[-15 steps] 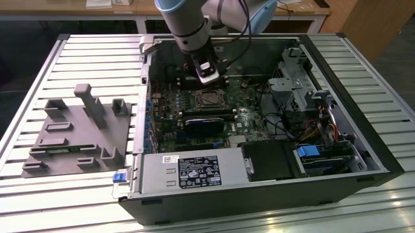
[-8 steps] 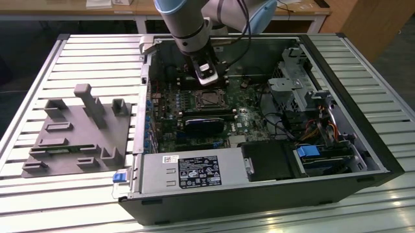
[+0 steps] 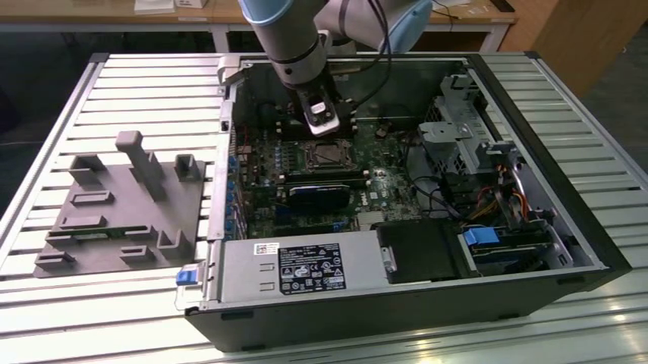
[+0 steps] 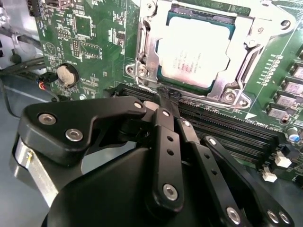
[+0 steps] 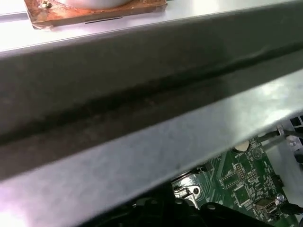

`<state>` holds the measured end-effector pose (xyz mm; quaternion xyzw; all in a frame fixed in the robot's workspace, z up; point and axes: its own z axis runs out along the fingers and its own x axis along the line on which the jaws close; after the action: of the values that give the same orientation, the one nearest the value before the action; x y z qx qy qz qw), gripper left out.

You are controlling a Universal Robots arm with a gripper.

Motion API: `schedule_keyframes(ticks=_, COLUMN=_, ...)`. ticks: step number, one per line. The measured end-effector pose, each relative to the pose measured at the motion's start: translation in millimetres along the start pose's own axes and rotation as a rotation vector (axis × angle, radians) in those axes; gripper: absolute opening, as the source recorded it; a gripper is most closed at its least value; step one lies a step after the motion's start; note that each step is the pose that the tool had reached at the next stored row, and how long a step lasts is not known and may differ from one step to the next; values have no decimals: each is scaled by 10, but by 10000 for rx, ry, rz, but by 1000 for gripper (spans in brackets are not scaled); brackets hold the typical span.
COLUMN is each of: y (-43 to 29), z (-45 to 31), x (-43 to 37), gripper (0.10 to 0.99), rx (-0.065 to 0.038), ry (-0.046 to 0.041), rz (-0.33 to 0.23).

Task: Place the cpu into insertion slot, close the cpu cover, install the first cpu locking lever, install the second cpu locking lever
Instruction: 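Install the first cpu locking lever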

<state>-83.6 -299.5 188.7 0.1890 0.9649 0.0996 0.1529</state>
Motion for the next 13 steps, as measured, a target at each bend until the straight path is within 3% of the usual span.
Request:
schedule_keyframes(ticks=8, y=-5, z=25, x=4, gripper=106, rx=22, ry=-20, rz=67)
schedule_keyframes(ticks=13, y=-4, z=26, x=3, gripper=106, rx=-64, ry=15, rz=86)
